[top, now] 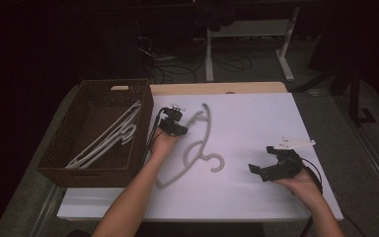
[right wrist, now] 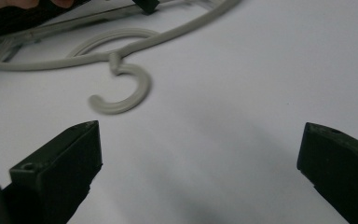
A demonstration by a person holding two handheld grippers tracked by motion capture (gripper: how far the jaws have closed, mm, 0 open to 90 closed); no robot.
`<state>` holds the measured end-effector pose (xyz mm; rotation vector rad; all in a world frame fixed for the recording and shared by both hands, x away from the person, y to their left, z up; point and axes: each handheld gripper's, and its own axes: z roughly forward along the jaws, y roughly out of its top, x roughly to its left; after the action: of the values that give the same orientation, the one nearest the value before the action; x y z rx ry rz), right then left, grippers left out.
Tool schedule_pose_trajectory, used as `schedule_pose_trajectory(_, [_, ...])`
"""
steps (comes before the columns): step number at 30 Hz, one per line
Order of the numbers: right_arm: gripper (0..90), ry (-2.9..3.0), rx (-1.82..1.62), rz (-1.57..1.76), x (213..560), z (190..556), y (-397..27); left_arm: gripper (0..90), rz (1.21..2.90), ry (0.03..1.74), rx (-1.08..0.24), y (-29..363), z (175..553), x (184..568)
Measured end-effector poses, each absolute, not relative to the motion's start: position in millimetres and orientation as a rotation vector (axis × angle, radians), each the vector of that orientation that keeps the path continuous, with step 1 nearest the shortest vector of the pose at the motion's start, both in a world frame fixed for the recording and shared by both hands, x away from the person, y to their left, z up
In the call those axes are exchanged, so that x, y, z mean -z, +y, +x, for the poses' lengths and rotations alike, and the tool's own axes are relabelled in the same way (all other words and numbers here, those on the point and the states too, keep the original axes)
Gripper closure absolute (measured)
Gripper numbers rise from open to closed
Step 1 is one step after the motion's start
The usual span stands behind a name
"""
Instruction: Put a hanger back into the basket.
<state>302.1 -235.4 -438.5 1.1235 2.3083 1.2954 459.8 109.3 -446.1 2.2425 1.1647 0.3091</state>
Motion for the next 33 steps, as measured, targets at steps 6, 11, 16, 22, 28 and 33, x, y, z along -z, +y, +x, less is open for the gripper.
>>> schedule_pose_trajectory(6, [0.0,2.310,-1.297,1.123,439,302,-236,80.7,2.281,1.024,-0.277,78,453,442])
schedule_pose_trajectory(11, [0.0,2.309,-1.299,1.122,438,302,-235,80.7,2.322,0.906,-0.255,52,447,442])
schedule_pose_trajectory(16, [0.0,2.309,-1.301,1.122,438,302,-235,80.6,2.354,0.831,-0.209,29,440,447])
schedule_pose_trajectory(22, [0.0,2.310,-1.300,1.121,438,302,-235,78.8,2.361,0.792,-0.183,20,436,448])
schedule_pose_trajectory(28, [0.0,2.309,-1.301,1.123,438,301,-235,60.6,2.327,0.769,-0.169,41,425,433])
schedule_pose_trajectory(33, [0.0,2.336,-1.278,1.122,436,307,-228,46.7,2.300,0.680,-0.123,66,402,418])
